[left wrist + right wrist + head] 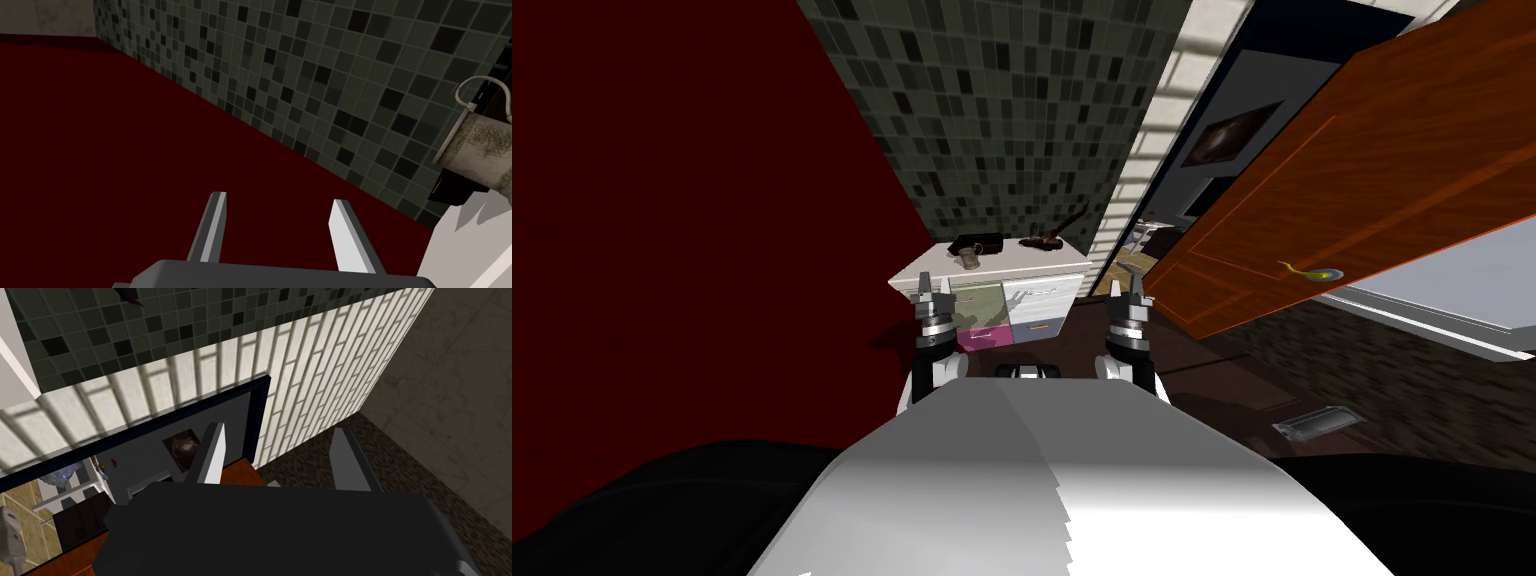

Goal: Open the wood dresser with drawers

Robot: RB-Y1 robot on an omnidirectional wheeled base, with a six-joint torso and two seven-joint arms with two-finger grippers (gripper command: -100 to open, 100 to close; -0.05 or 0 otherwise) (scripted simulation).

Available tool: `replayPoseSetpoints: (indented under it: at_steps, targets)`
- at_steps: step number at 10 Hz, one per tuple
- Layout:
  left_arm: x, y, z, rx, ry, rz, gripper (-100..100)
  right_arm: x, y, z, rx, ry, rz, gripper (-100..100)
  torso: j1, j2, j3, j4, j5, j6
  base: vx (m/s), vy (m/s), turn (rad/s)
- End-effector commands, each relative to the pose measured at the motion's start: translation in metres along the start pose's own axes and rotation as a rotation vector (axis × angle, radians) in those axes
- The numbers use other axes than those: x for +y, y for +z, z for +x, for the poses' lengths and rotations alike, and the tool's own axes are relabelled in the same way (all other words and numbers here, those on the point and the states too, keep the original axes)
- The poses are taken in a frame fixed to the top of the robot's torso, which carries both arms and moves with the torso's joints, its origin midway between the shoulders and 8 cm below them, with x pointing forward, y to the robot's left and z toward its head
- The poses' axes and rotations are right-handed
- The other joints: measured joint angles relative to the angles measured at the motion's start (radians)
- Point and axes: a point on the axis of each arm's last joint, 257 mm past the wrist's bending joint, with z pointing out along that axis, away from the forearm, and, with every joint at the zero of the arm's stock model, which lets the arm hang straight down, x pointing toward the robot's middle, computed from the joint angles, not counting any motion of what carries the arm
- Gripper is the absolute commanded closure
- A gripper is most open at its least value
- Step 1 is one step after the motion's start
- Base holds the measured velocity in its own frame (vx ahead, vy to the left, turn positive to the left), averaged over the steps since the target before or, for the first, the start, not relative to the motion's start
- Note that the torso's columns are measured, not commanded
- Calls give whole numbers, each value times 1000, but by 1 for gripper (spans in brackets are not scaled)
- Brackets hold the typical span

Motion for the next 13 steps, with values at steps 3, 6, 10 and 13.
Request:
replayPoseSetpoints:
  at_steps: [3,6,10,13]
  targets:
    - [8,-1,8,67,26,-24,-100,0,0,0,0,0,1,0,0,181,-364,181,0,0,7,-13,0]
    - [24,-5,12,127,52,-64,-100,0,0,0,0,0,1,0,-1,193,-389,194,0,0,16,-49,1]
    - [62,-14,9,153,68,-147,-100,0,0,0,0,0,1,0,-2,193,-390,194,-1,0,40,-99,2]
    - [92,-22,2,142,68,-210,-100,0,0,0,0,0,1,0,1,195,-389,195,0,0,37,-98,0]
